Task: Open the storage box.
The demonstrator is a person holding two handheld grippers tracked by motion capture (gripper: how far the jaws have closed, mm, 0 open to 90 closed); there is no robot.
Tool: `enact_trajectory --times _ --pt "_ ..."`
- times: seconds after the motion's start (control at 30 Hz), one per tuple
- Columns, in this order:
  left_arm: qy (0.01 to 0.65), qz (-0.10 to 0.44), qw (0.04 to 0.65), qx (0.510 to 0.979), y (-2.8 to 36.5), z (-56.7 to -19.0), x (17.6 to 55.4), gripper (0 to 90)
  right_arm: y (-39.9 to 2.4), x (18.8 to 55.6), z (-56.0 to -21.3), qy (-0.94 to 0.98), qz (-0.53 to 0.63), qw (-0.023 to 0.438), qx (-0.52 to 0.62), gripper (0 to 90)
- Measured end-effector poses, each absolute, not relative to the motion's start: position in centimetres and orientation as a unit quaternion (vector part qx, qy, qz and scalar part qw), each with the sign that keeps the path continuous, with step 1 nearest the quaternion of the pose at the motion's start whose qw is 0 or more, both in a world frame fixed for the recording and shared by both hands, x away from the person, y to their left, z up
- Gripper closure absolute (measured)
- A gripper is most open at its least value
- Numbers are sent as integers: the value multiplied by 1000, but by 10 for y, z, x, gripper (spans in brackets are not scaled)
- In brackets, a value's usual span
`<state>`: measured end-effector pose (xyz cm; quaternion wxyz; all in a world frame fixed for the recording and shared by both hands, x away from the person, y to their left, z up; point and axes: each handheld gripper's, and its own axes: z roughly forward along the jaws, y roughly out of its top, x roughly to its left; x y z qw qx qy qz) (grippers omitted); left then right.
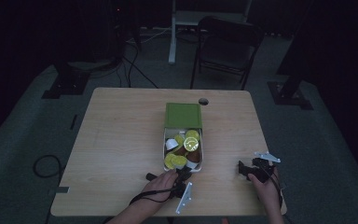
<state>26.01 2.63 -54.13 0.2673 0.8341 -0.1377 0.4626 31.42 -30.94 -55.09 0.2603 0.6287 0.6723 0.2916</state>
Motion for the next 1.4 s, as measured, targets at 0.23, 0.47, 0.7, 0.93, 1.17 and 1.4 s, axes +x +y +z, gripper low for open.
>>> enact_trajectory --times 0.23,0.47,0.7,0.93,1.17,1.4 --pt "-124 451 284 837 27 -538 260 687 -309 314 -551 672 292 260 629 102" --pt "-107 421 311 845 29 -532 258 662 -309 314 -551 672 292 260 629 102" --pt "-89 402 329 850 32 -529 256 660 -309 314 -551 672 292 260 629 102" --pt "-65 390 352 849 38 -523 254 658 -309 314 -551 672 292 260 629 102" --pt "-38 364 371 854 46 -521 252 648 -309 314 -551 672 292 260 629 102" --pt "-19 349 369 861 60 -520 250 649 -309 314 -551 672 291 260 629 102"
